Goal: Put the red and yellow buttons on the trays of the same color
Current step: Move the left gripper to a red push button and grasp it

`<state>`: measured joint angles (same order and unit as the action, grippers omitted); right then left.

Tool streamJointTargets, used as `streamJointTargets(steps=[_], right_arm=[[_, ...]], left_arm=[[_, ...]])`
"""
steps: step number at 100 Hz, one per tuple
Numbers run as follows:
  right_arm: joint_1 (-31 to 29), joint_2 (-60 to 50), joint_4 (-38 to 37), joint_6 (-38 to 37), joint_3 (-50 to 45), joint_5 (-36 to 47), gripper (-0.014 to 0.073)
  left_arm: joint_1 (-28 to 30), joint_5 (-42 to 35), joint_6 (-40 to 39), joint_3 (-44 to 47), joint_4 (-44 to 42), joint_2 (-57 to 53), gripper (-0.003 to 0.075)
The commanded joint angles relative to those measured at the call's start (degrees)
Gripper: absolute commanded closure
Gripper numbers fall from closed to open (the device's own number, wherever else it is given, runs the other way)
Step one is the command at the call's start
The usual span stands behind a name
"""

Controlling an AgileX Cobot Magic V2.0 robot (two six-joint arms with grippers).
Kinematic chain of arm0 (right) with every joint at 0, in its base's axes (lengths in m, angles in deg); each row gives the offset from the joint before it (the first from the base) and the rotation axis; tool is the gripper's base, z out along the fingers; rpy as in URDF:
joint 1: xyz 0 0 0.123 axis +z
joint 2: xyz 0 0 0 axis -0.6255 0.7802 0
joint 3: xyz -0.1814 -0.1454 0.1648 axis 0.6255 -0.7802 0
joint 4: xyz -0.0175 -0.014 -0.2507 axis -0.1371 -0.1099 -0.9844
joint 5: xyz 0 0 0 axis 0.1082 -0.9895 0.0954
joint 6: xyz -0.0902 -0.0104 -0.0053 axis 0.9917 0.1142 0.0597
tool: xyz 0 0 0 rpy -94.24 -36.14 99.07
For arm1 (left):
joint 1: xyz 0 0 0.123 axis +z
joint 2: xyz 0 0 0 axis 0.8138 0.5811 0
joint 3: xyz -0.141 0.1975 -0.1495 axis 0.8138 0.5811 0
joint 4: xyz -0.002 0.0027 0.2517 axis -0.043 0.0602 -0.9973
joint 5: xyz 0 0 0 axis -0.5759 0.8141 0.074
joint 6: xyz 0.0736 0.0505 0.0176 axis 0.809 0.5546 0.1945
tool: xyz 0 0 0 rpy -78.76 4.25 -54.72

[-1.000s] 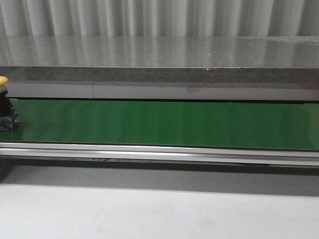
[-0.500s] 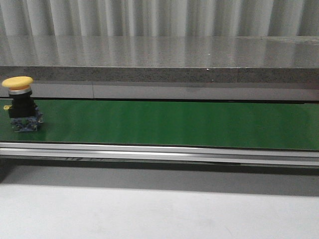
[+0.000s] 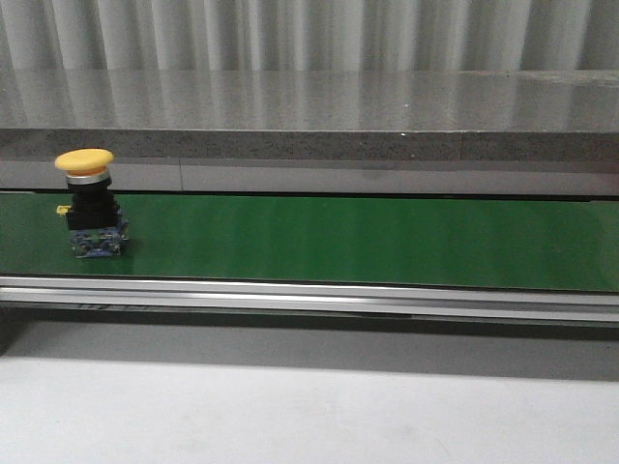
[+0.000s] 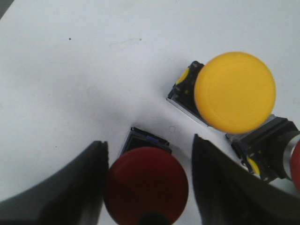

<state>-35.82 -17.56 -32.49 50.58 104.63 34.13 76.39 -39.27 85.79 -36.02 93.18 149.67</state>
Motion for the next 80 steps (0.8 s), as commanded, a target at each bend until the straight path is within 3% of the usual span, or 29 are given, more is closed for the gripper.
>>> streamJointTargets(steps=[1, 17, 37, 61, 80], right_arm=[[0.09, 0.39, -0.4, 0.54, 1.44, 3.89, 0.0659], [0.09, 0.39, -0.4, 0.54, 1.44, 3.89, 0.0659], [0.09, 0.39, -0.4, 0.54, 1.44, 3.89, 0.0659], [0.09, 0.39, -0.4, 0.54, 1.44, 3.89, 0.0659], [0.09, 0.39, -0.4, 0.54, 1.44, 3.89, 0.0659]], left_arm=[[0.13, -1.74, 0.01, -1.66, 0.24, -2.9, 0.0481], [0.13, -1.4, 0.01, -1.66, -0.1, -3.45, 0.0576], [0.13, -1.4, 0.14, -0.79, -0.29, -9.15, 0.0577], [-0.63, -3.34, 2.93, 8.5, 0.58, -21.7, 0.0587], [-5.67, -5.41, 3.04, 13.55, 0.94, -29.77, 0.0587]])
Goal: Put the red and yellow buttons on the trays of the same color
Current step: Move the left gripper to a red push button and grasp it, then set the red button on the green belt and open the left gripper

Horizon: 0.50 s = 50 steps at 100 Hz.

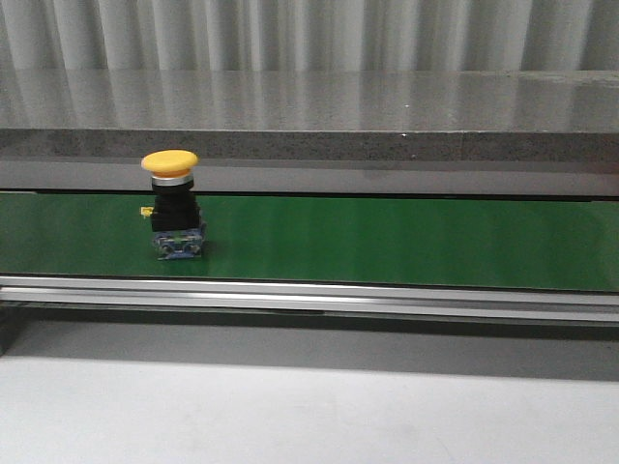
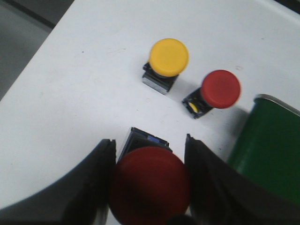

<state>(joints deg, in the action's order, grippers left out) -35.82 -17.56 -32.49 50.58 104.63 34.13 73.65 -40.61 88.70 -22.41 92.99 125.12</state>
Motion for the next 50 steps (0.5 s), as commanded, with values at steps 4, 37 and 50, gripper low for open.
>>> streamJointTargets(steps=[4, 37, 50], right_arm=[[0.09, 0.39, -0.4, 0.54, 1.44, 3.89, 0.0659], [0.09, 0.39, -0.4, 0.54, 1.44, 3.89, 0.0659], [0.09, 0.39, -0.4, 0.54, 1.44, 3.89, 0.0659]], left_arm=[[-4.52, -3.95, 0.13, 0.2, 1.13, -5.98, 0.0587], [-14.68, -4.18, 0.13, 1.22, 1.13, -5.63, 0.0587], [-15.09, -4.8, 0.13, 1.66, 1.38, -3.54, 0.0587]])
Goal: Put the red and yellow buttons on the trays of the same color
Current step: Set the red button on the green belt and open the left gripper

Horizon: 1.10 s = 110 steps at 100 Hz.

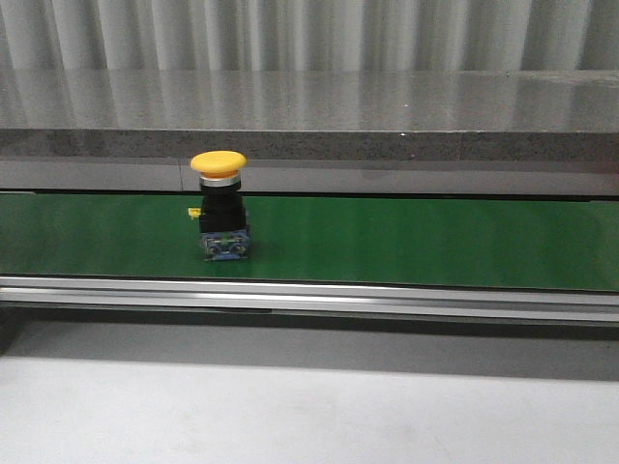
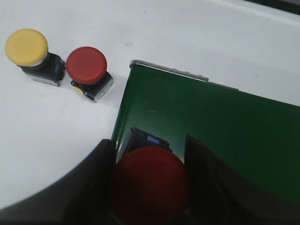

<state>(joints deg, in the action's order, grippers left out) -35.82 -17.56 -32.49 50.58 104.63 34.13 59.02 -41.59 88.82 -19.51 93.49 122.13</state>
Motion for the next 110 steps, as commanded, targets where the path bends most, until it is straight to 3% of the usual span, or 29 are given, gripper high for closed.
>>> streamJointTargets(steps=[1, 22, 30, 38, 47, 73, 86, 110], right_arm=[[0.09, 0.39, -0.4, 0.54, 1.44, 3.89, 0.0659], [0.09, 0.39, -0.4, 0.54, 1.44, 3.89, 0.0659], [0.09, 0.39, -0.4, 0.54, 1.44, 3.89, 0.0659], [0.09, 0.39, -0.4, 0.54, 1.44, 3.89, 0.0659], [0.09, 0.39, -0.4, 0.54, 1.44, 3.89, 0.0659], [0.09, 0.39, -0.4, 0.54, 1.44, 3.89, 0.0659], [0.09, 0.39, -0.4, 0.54, 1.44, 3.89, 0.0659], [0.09, 0.39, -0.4, 0.54, 1.44, 3.89, 0.0659]], left_arm=[[-0.46, -3.82, 0.0, -1.24, 0.89, -0.25, 0.0587], [-0.46, -4.1, 0.0, -1.24, 1.14, 0.69, 0.0549], [-0.46, -4.24, 0.0, -1.24, 1.14, 0.69, 0.0438], [-0.46, -4.24, 0.0, -1.24, 1.14, 0.69, 0.0255], [-0.46, -4.24, 0.0, -1.24, 1.14, 0.69, 0.0136], [-3.1, -8.36, 1.55, -0.64, 1.14, -3.37, 0.0124], [-6.73, -12.45, 1.84, 1.76, 1.14, -8.15, 0.0205], [-16.03, -21.32, 1.94, 12.14, -0.22, -20.12, 0.0707]])
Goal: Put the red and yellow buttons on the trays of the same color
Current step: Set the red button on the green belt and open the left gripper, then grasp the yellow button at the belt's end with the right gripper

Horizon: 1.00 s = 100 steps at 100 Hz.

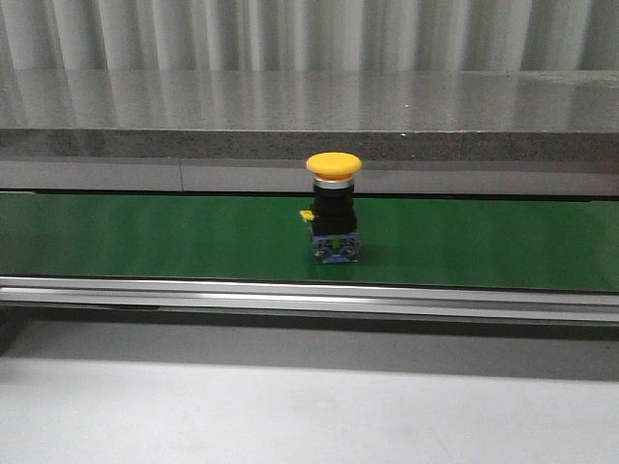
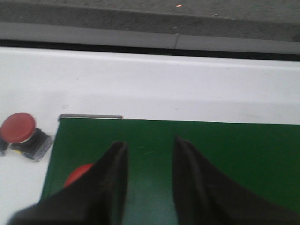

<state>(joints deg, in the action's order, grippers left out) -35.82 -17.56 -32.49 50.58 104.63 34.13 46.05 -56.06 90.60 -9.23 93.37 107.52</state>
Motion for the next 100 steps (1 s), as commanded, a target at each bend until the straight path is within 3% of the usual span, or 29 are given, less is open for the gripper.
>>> streamJointTargets(steps=[1, 27, 68, 90, 100], right_arm=[[0.09, 0.39, -0.4, 0.54, 1.44, 3.89, 0.0659], [0.09, 0.39, -0.4, 0.54, 1.44, 4.16, 0.0659], [2.65, 1.57, -0.4, 0.54, 2.37, 4.81, 0.0659], [6.94, 13.57, -1.06, 0.54, 7.71, 3.62, 0.0653], [8.22, 21.17, -0.4, 0.54, 12.05, 1.96, 0.0572]], left_arm=[[-3.26, -6.99, 0.16, 2.39, -0.1, -5.86, 0.0734], [-7.74, -8.4, 0.16, 10.25, -0.1, -19.03, 0.0741], [-7.84, -7.05, 0.16, 20.75, -0.1, -37.32, 0.0741], [-7.84, -6.68, 0.16, 21.16, -0.1, -39.58, 0.0741], [-7.84, -6.68, 0.16, 21.16, -0.1, -39.58, 0.0741]])
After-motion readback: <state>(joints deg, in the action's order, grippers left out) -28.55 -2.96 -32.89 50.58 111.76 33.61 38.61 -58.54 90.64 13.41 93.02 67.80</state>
